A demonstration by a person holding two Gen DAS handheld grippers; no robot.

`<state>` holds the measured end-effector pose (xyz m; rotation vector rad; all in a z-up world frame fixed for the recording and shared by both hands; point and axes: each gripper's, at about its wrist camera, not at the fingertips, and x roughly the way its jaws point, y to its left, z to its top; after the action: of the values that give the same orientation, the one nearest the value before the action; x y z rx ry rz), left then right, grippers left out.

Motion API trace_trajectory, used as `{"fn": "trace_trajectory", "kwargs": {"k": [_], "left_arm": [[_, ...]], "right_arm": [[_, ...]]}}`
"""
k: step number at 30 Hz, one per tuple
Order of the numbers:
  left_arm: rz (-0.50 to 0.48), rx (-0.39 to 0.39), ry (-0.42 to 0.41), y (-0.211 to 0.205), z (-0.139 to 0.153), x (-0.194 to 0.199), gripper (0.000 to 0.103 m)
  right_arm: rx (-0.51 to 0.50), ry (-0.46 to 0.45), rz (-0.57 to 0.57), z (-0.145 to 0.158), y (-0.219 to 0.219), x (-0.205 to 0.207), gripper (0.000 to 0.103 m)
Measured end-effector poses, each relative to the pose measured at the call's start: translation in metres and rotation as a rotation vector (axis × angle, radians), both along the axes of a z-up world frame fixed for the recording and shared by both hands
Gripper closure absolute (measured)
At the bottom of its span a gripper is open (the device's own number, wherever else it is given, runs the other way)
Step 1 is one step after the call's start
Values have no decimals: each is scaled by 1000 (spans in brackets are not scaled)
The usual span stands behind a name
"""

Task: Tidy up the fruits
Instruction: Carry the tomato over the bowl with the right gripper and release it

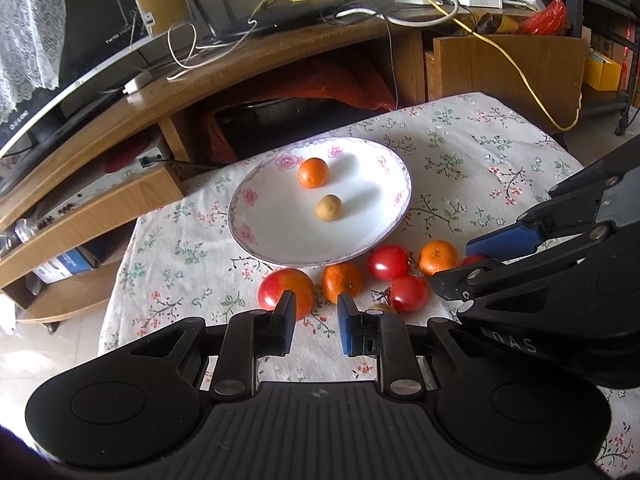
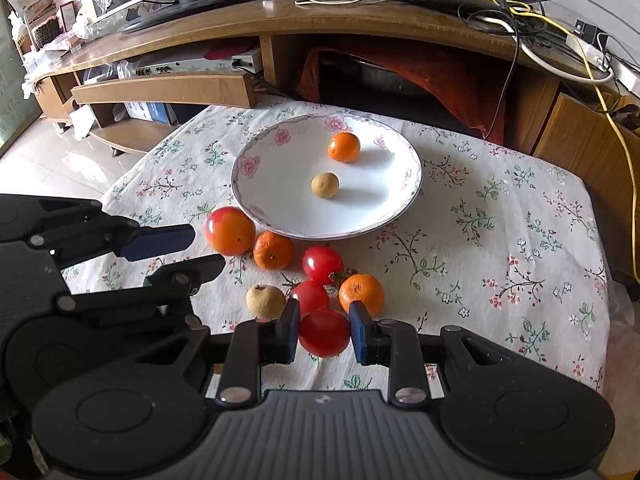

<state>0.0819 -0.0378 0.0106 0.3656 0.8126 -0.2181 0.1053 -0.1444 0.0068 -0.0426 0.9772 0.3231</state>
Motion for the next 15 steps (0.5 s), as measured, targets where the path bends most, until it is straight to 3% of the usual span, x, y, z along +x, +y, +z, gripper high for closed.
{"fn": "trace_trajectory", "kwargs": {"k": [15], "left_arm": [[14, -22, -41, 2, 11, 36, 75]], "right_arm": [[41, -25, -34, 10, -7, 34, 84]]}}
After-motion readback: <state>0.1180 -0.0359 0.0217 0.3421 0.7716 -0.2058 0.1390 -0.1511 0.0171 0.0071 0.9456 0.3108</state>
